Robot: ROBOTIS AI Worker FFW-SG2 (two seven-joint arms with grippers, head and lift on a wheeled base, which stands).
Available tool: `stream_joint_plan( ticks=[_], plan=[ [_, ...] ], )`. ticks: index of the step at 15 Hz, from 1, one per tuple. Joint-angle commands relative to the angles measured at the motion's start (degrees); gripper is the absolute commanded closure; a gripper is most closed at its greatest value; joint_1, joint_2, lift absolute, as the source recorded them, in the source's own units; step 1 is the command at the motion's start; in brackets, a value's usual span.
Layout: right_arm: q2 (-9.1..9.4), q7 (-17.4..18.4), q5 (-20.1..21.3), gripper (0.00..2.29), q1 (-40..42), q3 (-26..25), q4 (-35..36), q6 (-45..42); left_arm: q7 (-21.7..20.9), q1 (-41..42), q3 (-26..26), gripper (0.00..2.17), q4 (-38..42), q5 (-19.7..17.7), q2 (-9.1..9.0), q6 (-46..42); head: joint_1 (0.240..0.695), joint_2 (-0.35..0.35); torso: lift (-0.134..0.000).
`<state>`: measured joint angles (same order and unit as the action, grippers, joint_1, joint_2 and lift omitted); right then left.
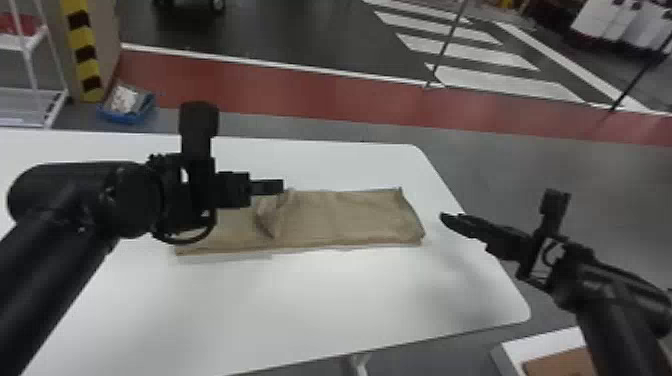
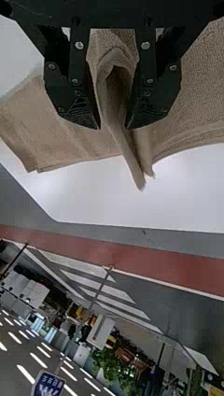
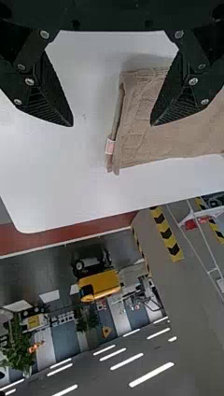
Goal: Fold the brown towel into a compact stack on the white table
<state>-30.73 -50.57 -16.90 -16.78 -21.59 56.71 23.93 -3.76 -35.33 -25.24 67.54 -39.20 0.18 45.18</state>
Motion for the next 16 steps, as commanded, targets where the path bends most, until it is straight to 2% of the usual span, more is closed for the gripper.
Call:
stream_joint_plan(
  ticks=[1, 3, 5, 7, 9, 10, 11, 12, 14, 16],
  plan=[
    [0.06, 0.3, -0.2, 0.31, 0.0, -0.3, 0.9, 2.4, -0.2, 0.7, 0.5, 0.04, 1.9, 0.3, -0.32, 3.5, 0.668, -0.35, -0.12],
    [0.58, 1.1, -0.3, 0.31, 0.0, -0.2, 3.0, 5.6, -0.2, 3.2, 3.2, 0.04, 7.9, 0.3, -0.32, 8.4, 0.673, -0.35, -0.12],
    [2.96, 2.8, -0.6, 0.31, 0.0, 0.0, 7.1, 9.1, 0.7, 4.3, 4.1, 0.04, 12.4, 0.4, -0.09, 10.0, 0.675, -0.35, -0.12],
    [4.54, 7.2, -3.6, 0.32, -0.5, 0.7, 12.8, 16.1, 0.7, 5.6, 9.9, 0.04, 15.9, -0.3, 5.8, 14.0, 0.669, -0.35, -0.12],
    [6.12, 10.3, -6.8, 0.36, -1.9, 1.1, 17.7, 24.9, 0.3, 6.7, 13.3, 0.04, 17.5, -2.1, 11.34, 14.0, 0.669, -0.35, -0.12],
    [7.79, 12.6, -6.9, 0.39, -2.4, 1.9, 21.3, 29.6, 0.0, 7.0, 14.4, 0.04, 18.0, -3.0, 14.06, 14.0, 0.668, -0.35, -0.12],
    [9.81, 13.8, -6.9, 0.4, -2.4, 2.6, 24.6, 33.3, -0.6, 7.6, 15.4, 0.04, 18.3, -3.3, 15.91, 14.0, 0.666, -0.35, -0.12],
    [12.71, 15.6, -6.8, 0.4, -2.6, 3.3, 27.7, 36.7, -1.3, 8.3, 16.3, 0.04, 18.5, -3.4, 17.31, 13.8, 0.667, -0.28, -0.12],
    [17.19, 18.9, -6.0, 0.4, -2.8, 6.4, 31.4, 38.1, -3.0, 9.6, 18.6, 0.04, 18.2, -3.2, 18.02, 13.8, 0.672, -0.2, -0.12],
    [20.97, 20.1, -3.6, 0.41, -4.1, 9.0, 31.6, 38.6, -4.2, 10.9, 18.6, 0.04, 18.1, -2.7, 18.02, 13.7, 0.677, -0.136, -0.12]
  ],
)
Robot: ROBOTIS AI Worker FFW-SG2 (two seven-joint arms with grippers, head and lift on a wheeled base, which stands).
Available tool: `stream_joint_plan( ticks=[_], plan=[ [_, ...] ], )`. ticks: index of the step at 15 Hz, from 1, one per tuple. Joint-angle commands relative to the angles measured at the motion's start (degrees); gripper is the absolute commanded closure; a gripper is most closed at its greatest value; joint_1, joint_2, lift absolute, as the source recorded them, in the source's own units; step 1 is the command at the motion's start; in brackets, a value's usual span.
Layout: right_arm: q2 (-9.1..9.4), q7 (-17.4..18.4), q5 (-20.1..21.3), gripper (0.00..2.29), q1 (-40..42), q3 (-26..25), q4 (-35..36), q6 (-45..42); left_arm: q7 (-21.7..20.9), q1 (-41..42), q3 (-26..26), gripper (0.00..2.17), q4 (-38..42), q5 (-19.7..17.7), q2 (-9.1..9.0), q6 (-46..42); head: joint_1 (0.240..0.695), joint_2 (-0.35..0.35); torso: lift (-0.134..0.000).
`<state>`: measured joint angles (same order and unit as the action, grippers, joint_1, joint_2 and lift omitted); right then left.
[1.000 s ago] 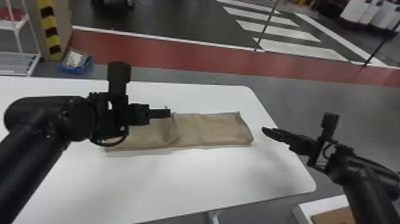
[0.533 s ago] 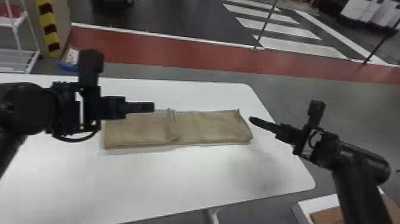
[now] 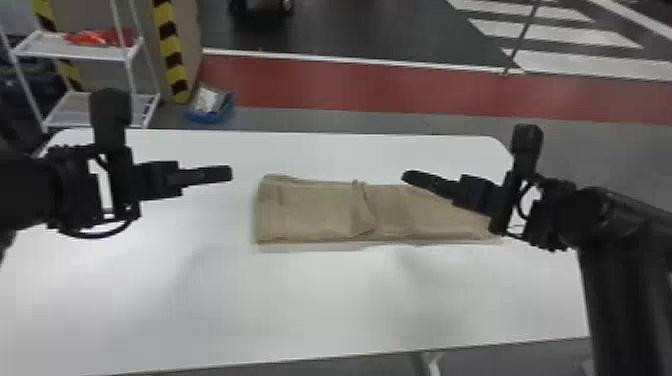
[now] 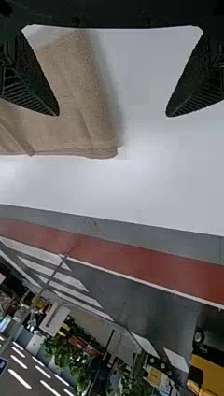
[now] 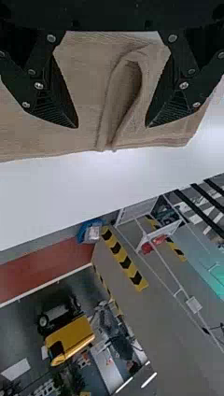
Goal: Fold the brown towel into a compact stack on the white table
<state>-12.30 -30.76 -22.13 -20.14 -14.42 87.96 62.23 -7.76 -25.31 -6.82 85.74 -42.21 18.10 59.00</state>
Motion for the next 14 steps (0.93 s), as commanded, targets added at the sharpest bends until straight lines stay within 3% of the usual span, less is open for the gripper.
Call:
stream_joint_plan(
  ticks=[1, 8, 10, 14],
  plan=[
    [3.6, 1.4, 3.2, 0.41, -0.9, 3.0, 0.4, 0.3, -0.6, 1.2, 0.2, 0.04, -0.2, 0.7, 0.09, -0.3, 0.682, -0.089, -0.12],
    [8.79, 5.6, 10.8, 0.48, -1.9, 9.1, -1.9, -2.7, -2.2, 1.6, 0.2, 0.04, -0.7, 1.0, -0.26, -0.3, 0.695, -0.016, -0.12],
    [9.58, 7.7, 13.7, 0.48, -2.5, 10.9, -2.7, -2.7, -2.5, 1.8, 0.2, 0.04, -0.7, 0.8, -0.43, -0.3, 0.695, -0.008, -0.12],
    [10.11, 9.1, 14.4, 0.48, -3.9, 11.6, -5.1, -2.5, -3.2, 2.3, 0.8, 0.04, -0.7, 0.5, -0.08, -0.3, 0.695, -0.004, -0.12]
  ],
)
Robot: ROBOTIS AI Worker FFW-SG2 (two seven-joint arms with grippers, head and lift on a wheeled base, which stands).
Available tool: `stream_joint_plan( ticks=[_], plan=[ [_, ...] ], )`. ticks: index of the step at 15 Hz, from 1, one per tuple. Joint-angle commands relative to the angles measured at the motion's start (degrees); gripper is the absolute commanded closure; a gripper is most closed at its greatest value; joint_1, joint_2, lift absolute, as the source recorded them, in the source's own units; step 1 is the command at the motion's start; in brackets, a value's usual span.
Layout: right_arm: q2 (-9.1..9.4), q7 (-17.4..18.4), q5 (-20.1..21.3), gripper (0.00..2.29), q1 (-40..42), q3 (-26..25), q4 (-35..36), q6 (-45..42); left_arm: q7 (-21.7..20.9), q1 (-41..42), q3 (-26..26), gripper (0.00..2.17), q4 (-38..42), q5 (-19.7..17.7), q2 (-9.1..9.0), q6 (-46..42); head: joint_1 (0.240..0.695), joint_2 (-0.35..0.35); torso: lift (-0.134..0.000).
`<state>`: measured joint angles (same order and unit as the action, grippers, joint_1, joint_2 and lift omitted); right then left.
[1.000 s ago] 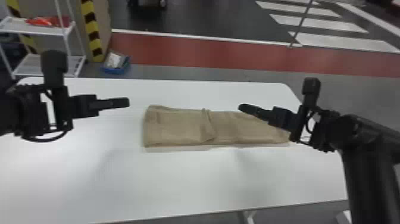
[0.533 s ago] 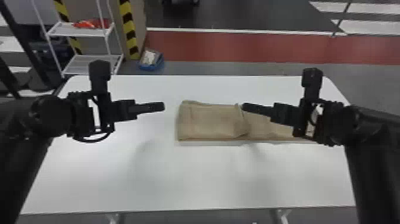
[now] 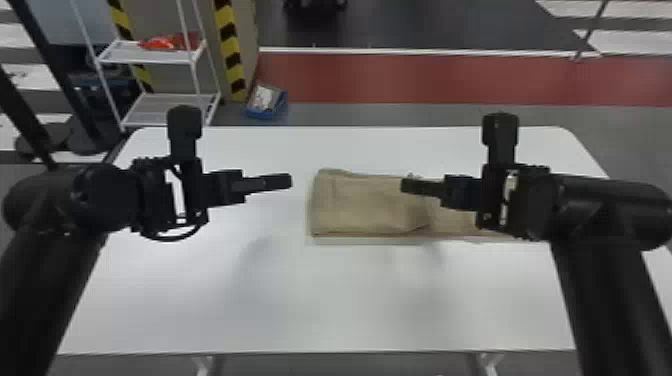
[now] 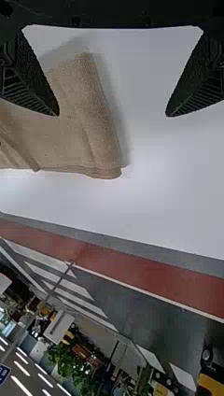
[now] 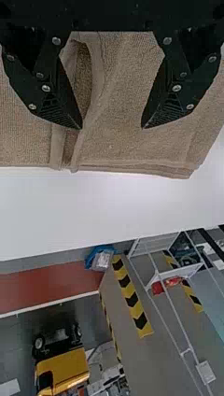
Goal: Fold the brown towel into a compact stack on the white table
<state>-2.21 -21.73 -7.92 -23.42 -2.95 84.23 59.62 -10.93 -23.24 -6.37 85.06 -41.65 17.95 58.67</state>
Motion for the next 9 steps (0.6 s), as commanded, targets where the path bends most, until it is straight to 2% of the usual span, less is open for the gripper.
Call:
stream_joint_plan(
  ticks=[1, 5, 7, 8, 9],
  plan=[
    [0.01, 0.2, 0.2, 0.48, -1.2, 0.2, -2.4, 0.1, -0.1, 0.3, 0.5, 0.04, 0.0, 0.0, 0.07, 0.0, 0.695, -0.001, -0.12],
    [-0.25, 1.3, 0.5, 0.5, -2.3, 1.2, -5.0, 0.1, -0.2, 0.4, 0.9, 0.04, 0.1, -0.2, 0.07, 0.0, 0.695, 0.001, -0.12],
    [-0.61, 1.3, 0.7, 0.94, -2.7, 1.6, -5.3, 0.1, -0.1, 0.3, 0.9, 0.04, 0.1, -0.1, -0.02, 0.2, 0.695, 0.002, -0.12],
    [-0.61, 1.3, 0.7, 1.34, -2.7, 1.6, -5.3, 0.1, -0.1, 0.3, 0.9, 0.04, 0.1, 0.0, -0.11, 0.0, 0.695, 0.002, -0.12],
    [-0.61, 0.9, 0.6, 1.5, -2.7, 1.6, -5.3, 0.1, -0.1, 0.2, 0.9, 0.04, 0.1, 0.0, -0.19, 0.2, 0.695, 0.002, -0.12]
  ],
)
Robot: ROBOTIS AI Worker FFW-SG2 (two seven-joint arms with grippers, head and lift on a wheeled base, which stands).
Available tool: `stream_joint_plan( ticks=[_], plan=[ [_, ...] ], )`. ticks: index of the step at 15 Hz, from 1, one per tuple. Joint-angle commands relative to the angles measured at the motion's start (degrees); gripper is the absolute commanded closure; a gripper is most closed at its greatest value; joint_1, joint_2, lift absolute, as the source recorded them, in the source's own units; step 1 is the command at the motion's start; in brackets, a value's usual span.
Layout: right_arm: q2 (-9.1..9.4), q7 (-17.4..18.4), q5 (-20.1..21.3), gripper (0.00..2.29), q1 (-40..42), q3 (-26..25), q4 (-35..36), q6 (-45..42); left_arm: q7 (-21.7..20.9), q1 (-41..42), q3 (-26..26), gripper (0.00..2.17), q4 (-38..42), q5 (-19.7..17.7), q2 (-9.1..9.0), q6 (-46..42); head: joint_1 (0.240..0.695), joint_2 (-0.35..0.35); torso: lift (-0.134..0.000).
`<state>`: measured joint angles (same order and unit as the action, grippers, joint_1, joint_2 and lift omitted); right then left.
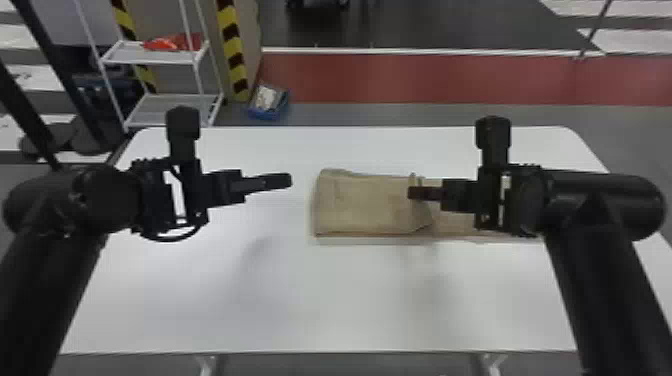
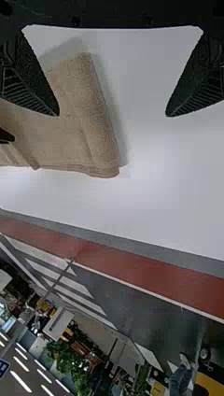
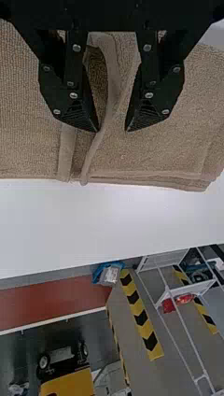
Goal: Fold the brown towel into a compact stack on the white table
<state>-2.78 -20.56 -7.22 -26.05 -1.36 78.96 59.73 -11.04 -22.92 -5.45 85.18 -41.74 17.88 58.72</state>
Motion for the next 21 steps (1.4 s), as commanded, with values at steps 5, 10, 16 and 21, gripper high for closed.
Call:
stream_joint_plan(
  ticks=[5, 10, 16, 21],
  plan=[
    [-1.0, -0.7, -1.2, 1.6, 2.4, -1.3, 3.2, 0.4, 0.3, -0.3, 0.2, 0.04, 0.0, -0.2, -0.12, 0.3, 0.695, -0.001, -0.12],
    [-3.29, -0.4, -2.7, 1.6, 4.6, -4.5, 5.9, -1.1, 0.2, -0.1, 0.4, 0.04, -0.2, -0.1, 0.14, 0.3, 0.695, -0.022, -0.12],
    [-4.25, 0.4, -0.3, 1.49, 3.9, -5.0, 1.9, -2.3, 0.1, 0.2, 0.4, 0.04, -0.1, -0.1, 0.14, 0.3, 0.695, -0.068, -0.12],
    [-4.16, 3.7, 0.8, 0.79, 4.2, -3.3, 1.4, -5.4, 0.1, 0.2, 0.6, 0.04, -0.2, 0.2, 0.32, 0.3, 0.695, -0.07, -0.12]
  ],
)
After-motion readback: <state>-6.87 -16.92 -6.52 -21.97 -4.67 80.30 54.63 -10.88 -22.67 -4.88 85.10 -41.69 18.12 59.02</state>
